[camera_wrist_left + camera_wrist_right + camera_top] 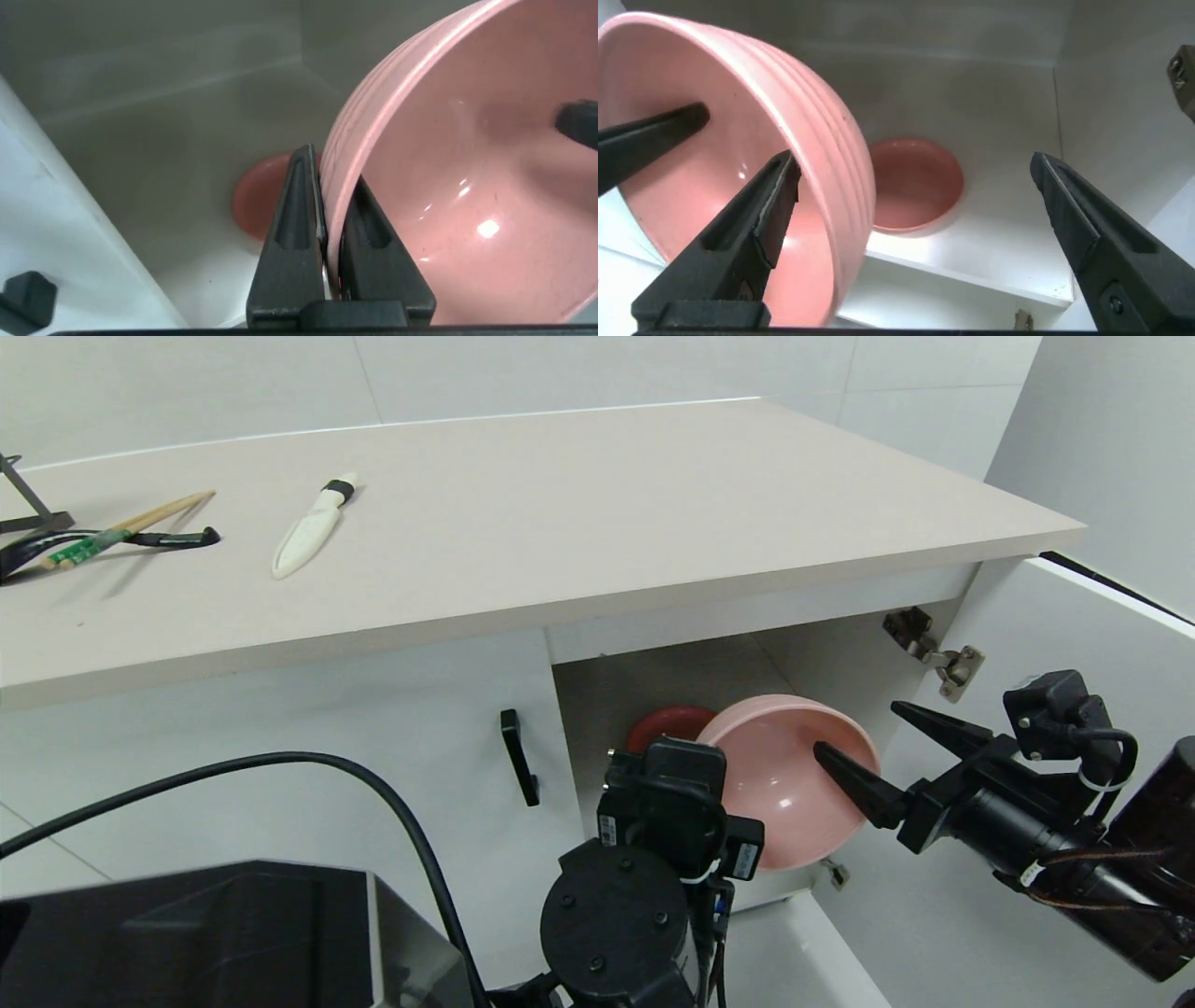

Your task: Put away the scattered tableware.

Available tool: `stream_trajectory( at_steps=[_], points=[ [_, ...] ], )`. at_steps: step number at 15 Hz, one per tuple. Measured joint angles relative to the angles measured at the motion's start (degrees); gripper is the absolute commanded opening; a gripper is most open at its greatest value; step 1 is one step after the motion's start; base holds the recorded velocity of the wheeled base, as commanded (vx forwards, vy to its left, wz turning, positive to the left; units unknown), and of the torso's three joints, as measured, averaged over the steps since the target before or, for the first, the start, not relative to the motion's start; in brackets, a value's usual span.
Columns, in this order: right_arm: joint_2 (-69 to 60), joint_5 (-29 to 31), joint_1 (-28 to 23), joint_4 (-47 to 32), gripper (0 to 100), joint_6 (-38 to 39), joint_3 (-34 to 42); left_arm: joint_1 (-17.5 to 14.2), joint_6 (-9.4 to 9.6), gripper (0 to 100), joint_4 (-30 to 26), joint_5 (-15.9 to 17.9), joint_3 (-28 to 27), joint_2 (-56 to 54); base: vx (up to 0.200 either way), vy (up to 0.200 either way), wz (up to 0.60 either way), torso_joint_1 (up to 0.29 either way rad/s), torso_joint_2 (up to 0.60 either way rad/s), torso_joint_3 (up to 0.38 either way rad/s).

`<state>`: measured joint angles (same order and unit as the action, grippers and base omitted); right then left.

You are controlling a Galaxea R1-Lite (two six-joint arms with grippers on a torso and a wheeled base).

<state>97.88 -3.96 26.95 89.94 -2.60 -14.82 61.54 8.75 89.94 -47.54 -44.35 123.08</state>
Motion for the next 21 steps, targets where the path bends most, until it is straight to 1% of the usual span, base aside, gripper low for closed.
stream_trajectory(
  at_steps=[5,6,9,10,11,12,15,17,19,20,21],
  points=[
    [-0.15,-0.24,1.10,-0.02,0,-0.02,0.37,0.20,0.06,0,-0.09,0.13,-1.57,0.05,0.000,0.000,0.00,0.000,0.00,0.000],
    [-0.26,0.06,1.46,-0.11,0,-0.11,0.39,0.28,0.11,100,0.02,0.11,-1.93,0.10,0.000,0.000,0.00,0.000,0.00,0.000],
    [-0.96,0.22,2.71,0.02,0,-0.05,0.50,0.17,0.02,100,0.11,-0.05,-1.97,0.05,0.000,0.000,0.00,0.000,0.00,0.000],
    [-1.11,-0.05,3.00,0.00,0,-0.05,0.46,0.63,0.09,100,0.00,0.09,-1.76,-0.06,0.000,0.000,0.00,0.000,0.00,0.000],
    [-1.22,-0.06,3.02,0.05,0,0.00,0.46,0.87,0.02,100,0.02,0.35,-0.99,-0.37,0.000,0.000,0.00,0.000,0.00,0.000],
    [-1.24,-0.06,3.02,0.00,0,0.00,0.44,0.94,-0.28,100,-0.02,1.40,0.06,-0.94,0.000,0.000,0.00,0.000,0.00,0.000],
    [-1.22,-0.09,2.86,0.00,0,0.00,0.50,1.06,-2.18,100,-0.02,11.29,5.62,-5.02,0.000,0.000,0.00,0.000,0.00,0.000],
    [-1.16,-0.11,2.82,-0.02,0,0.00,0.96,0.52,-3.29,100,0.00,19.10,11.50,-9.70,0.000,0.000,0.00,0.000,0.00,0.000],
    [-0.96,-0.06,2.69,0.00,0,0.00,1.21,-1.40,-5.45,100,-0.02,24.56,16.02,-14.14,0.000,0.000,0.00,0.000,0.00,0.000],
    [-0.83,-0.09,2.62,0.02,0,0.00,1.27,-2.23,-6.30,100,-0.02,26.53,18.22,-16.21,0.000,0.000,0.00,0.000,0.00,0.000],
    [-0.69,-0.09,2.51,-0.02,0,0.00,1.33,-2.63,-7.23,100,0.00,29.37,20.57,-18.16,0.000,0.000,0.00,0.000,0.00,0.000]
  ],
)
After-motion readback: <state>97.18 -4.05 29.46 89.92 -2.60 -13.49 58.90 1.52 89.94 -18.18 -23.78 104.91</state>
